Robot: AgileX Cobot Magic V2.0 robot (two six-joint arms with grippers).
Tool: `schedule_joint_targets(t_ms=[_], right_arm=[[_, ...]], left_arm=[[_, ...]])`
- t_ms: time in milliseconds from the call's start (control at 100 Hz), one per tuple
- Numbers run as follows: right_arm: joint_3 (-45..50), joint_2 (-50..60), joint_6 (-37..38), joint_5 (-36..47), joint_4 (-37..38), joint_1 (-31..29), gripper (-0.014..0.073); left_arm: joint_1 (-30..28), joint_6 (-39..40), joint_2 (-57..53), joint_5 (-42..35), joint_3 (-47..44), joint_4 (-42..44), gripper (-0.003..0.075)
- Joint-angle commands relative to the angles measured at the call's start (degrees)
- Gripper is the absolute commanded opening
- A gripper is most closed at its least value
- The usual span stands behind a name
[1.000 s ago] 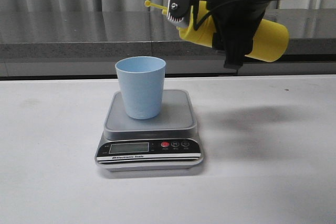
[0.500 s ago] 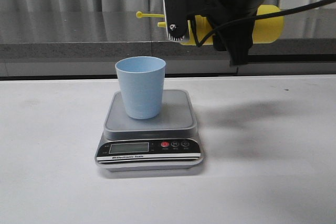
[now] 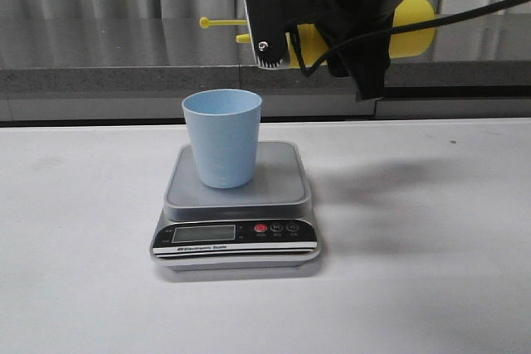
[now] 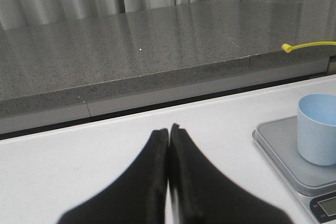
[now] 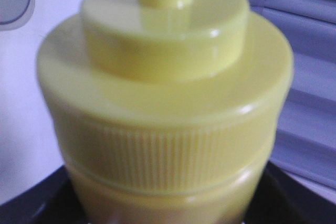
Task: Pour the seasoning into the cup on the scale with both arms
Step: 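Tilt the bottle nozzle-down toward the cup with the right gripper, then turn the bottle upright again with the right gripper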
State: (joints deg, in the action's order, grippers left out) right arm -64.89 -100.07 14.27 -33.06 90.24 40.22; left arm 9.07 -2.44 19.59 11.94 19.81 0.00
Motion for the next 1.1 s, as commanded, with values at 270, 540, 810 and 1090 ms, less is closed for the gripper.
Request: schedule_joint_targets(t_ms=[270,540,810,1090], right_arm=[[-2.0,3.9,29.1,-5.2,3.2,0.0,0.012],[-1.9,8.0,48.5,-2.9,3.2,-0.2,0.012],[-1.9,10.0,57.1,-2.0,3.2,-0.2,0.012],[-1.9,12.1,57.2,-2.3,1.5,-0.2,0.012]], left_arm=[[-0.1,0.2,0.4,-5.1,1.5,0.0,-0.0018],[-0.1,0.2,0.4,-5.1,1.5,0.0,-0.0018],[-0.1,0.2,0.4,-5.1,1.5,0.0,-0.0018],[-0.1,0.2,0.4,-5.1,1.5,0.0,-0.0018]])
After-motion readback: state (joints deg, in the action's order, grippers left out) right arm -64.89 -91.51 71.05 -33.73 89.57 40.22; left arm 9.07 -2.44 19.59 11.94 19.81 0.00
